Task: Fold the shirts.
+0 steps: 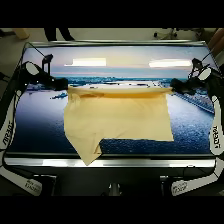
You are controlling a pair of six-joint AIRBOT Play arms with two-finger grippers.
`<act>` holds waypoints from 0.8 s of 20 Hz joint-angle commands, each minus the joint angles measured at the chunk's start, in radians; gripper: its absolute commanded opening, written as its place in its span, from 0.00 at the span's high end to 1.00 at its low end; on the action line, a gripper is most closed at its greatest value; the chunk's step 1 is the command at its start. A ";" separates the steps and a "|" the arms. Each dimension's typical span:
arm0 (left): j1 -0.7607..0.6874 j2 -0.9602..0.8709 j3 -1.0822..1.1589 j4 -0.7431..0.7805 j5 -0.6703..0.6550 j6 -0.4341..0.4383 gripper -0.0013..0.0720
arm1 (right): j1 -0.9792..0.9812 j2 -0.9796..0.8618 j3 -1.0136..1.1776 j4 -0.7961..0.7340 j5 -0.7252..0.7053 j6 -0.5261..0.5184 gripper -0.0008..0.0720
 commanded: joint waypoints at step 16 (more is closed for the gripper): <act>0.096 0.369 -0.639 -0.012 -0.176 -0.022 0.39 | -0.124 0.203 -0.309 -0.036 0.504 -0.011 0.39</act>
